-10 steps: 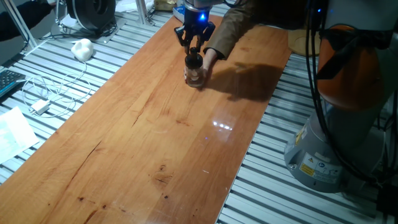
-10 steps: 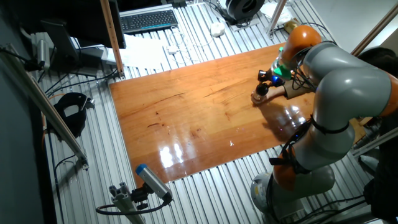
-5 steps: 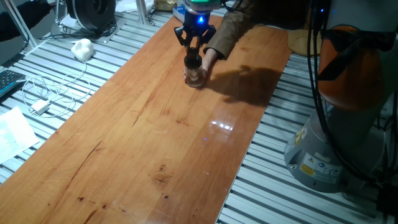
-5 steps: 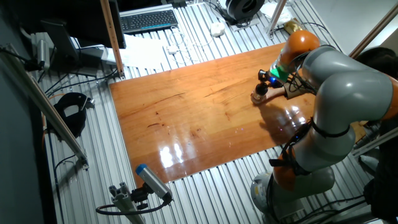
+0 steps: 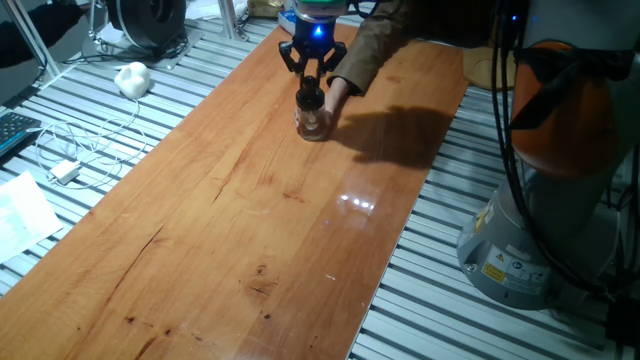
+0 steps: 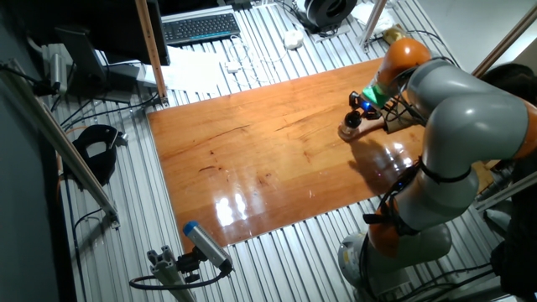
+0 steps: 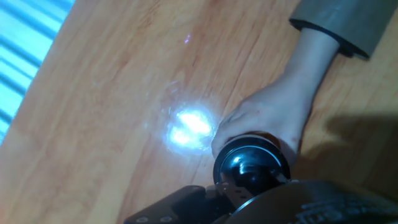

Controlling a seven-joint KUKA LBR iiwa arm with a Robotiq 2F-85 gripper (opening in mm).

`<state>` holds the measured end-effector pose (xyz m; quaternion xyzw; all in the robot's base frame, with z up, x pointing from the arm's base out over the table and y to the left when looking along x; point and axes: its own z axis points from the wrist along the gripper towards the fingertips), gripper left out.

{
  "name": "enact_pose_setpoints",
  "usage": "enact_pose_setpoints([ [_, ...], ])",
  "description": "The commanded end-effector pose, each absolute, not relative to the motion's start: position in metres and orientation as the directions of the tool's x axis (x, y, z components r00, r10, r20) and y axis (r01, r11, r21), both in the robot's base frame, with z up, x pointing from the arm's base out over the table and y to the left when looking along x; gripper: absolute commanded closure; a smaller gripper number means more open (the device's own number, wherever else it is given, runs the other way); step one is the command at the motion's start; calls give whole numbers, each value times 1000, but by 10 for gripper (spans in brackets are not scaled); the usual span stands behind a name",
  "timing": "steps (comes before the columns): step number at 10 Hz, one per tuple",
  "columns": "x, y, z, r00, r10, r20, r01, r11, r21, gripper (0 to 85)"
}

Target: Screw the lid onto the jar

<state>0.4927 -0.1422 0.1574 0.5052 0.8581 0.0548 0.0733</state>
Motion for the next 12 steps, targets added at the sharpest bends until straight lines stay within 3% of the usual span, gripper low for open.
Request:
enact_pose_setpoints([
  [1,493,-142,157,-381,922,-68,906,387,170,850],
  [3,492,-142,157,-393,917,-67,903,398,163,850],
  [9,492,-143,157,-668,742,-57,736,670,98,850],
  [12,493,-143,157,-753,657,-49,648,752,121,850],
])
